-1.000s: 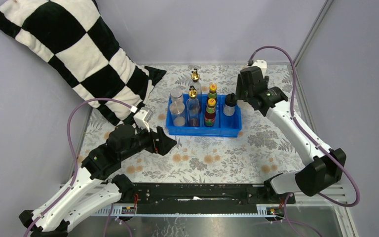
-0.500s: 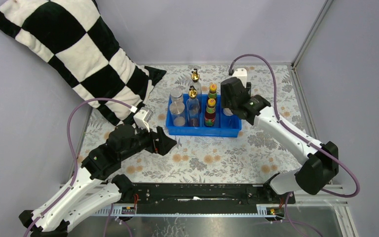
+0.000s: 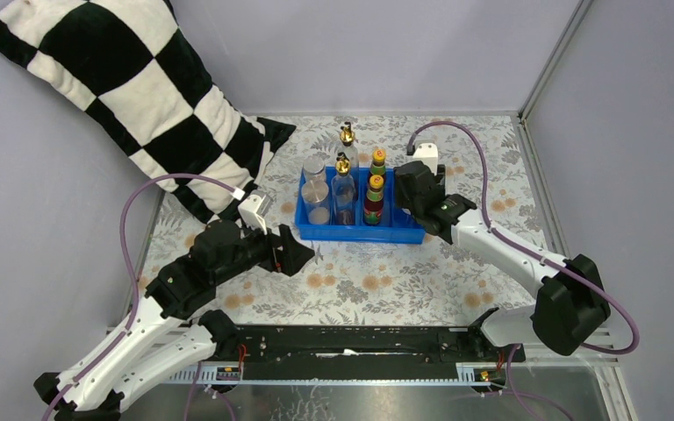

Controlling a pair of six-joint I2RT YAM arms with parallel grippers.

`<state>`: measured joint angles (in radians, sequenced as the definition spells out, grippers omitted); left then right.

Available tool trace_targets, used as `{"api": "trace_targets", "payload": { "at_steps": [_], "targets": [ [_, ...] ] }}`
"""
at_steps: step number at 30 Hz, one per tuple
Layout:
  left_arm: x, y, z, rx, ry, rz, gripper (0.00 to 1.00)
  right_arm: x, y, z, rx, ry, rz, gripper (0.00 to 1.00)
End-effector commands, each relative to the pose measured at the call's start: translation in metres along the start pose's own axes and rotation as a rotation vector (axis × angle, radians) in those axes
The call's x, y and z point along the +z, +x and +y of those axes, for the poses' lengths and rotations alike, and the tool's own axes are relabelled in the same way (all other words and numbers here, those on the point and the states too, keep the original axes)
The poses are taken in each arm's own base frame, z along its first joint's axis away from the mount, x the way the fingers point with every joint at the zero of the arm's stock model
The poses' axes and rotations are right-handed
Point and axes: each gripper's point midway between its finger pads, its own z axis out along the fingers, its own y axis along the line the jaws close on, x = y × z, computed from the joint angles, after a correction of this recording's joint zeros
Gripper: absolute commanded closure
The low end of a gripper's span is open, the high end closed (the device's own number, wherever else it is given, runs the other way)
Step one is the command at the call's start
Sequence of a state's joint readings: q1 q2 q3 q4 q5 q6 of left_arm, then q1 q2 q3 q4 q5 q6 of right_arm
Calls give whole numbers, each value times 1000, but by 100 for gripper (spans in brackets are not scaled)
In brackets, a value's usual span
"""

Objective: Organize the condiment bottles
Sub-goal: Place the bottle in the storage box.

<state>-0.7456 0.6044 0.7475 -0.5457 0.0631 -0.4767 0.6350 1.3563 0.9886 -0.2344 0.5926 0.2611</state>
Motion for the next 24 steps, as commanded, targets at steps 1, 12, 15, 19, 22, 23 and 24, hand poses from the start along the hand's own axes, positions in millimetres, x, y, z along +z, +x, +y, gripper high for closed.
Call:
{"api": "trace_targets", "payload": {
  "at_steps": [1, 12, 15, 19, 22, 23, 24],
  "targets": [
    [3, -6, -3, 8, 11, -29, 1, -3, -36, 7, 69, -19, -133, 82],
    [3, -6, -2, 7, 8, -26, 1, 6, -16, 15, 64, -39, -85, 82],
    [3, -6, -3, 7, 9, -26, 1, 9, -9, 16, 58, -38, -69, 82],
    [3, -6, -3, 7, 9, -26, 1, 15, 2, 20, 53, -48, -49, 81],
    [3, -6, -3, 7, 10, -26, 1, 19, 9, 22, 50, -53, -39, 81],
    [4, -6, -3, 7, 10, -26, 1, 21, 11, 23, 49, -51, -35, 81],
    [4, -6, -3, 7, 9, -23, 1, 22, 13, 23, 48, -52, -31, 82]
  ]
}}
